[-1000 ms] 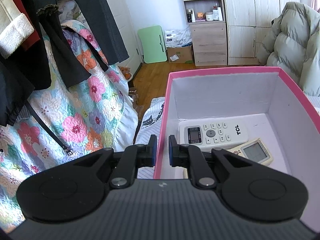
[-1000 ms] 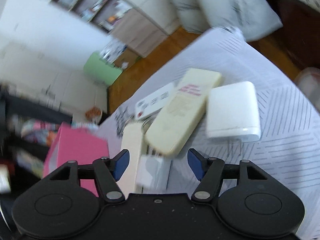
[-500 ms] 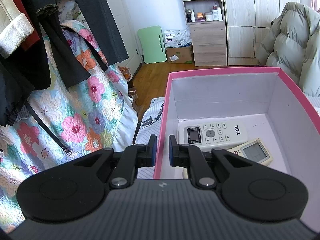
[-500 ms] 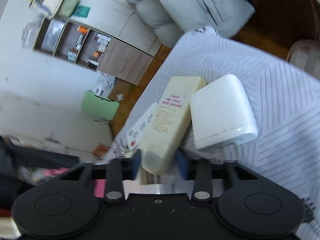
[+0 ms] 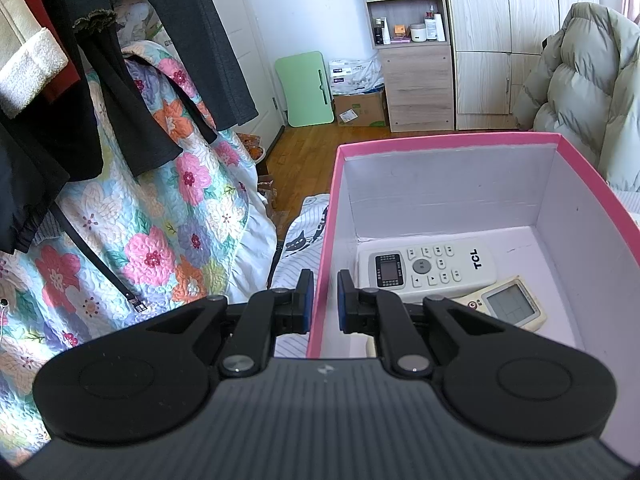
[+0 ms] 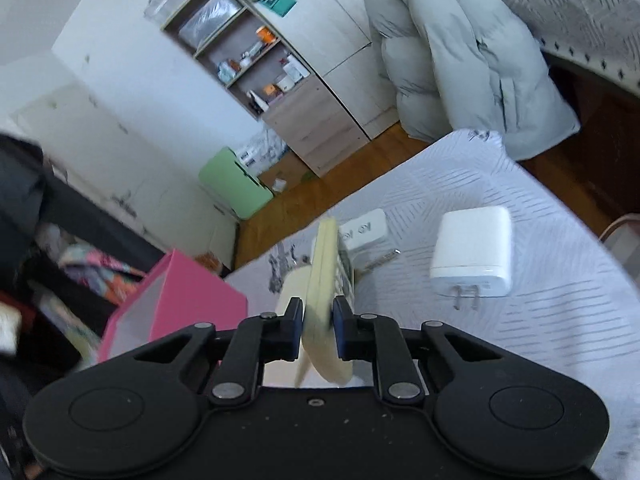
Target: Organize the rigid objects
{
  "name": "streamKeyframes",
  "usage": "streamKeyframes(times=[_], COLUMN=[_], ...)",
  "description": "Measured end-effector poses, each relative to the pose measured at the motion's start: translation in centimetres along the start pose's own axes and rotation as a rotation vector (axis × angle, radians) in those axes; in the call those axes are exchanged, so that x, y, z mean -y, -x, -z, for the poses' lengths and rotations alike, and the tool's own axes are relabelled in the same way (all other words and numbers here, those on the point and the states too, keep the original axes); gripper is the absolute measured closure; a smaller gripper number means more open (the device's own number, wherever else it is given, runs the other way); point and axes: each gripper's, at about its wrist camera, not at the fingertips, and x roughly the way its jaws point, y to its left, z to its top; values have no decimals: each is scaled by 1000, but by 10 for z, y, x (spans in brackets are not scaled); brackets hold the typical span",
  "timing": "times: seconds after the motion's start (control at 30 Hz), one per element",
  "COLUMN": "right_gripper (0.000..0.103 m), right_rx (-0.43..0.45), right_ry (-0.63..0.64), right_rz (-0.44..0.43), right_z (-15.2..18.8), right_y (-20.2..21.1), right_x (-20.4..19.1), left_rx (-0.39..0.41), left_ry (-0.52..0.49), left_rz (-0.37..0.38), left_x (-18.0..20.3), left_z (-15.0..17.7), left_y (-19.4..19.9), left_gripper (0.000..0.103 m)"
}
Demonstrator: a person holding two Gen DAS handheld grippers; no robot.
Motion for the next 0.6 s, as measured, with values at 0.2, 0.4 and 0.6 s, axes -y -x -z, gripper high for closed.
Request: streamKeyframes(times=[0.2,0.4,0.6], right_gripper=[83,82,66], right_rx=[-111,-173,-155], right_ry=[266,321,381], right_rz=[49,80,168], right_z=[4,14,20], right_y=[11,-1,-11], right_x=[-24,-28,-34], left_rx=[0,4,8], left_ry=[0,-3,-8], left_rz=[0,-5,-8], left_x=[0,0,0], left_z=[0,0,0], left_y=[0,2,4], left_gripper=[93,93,93])
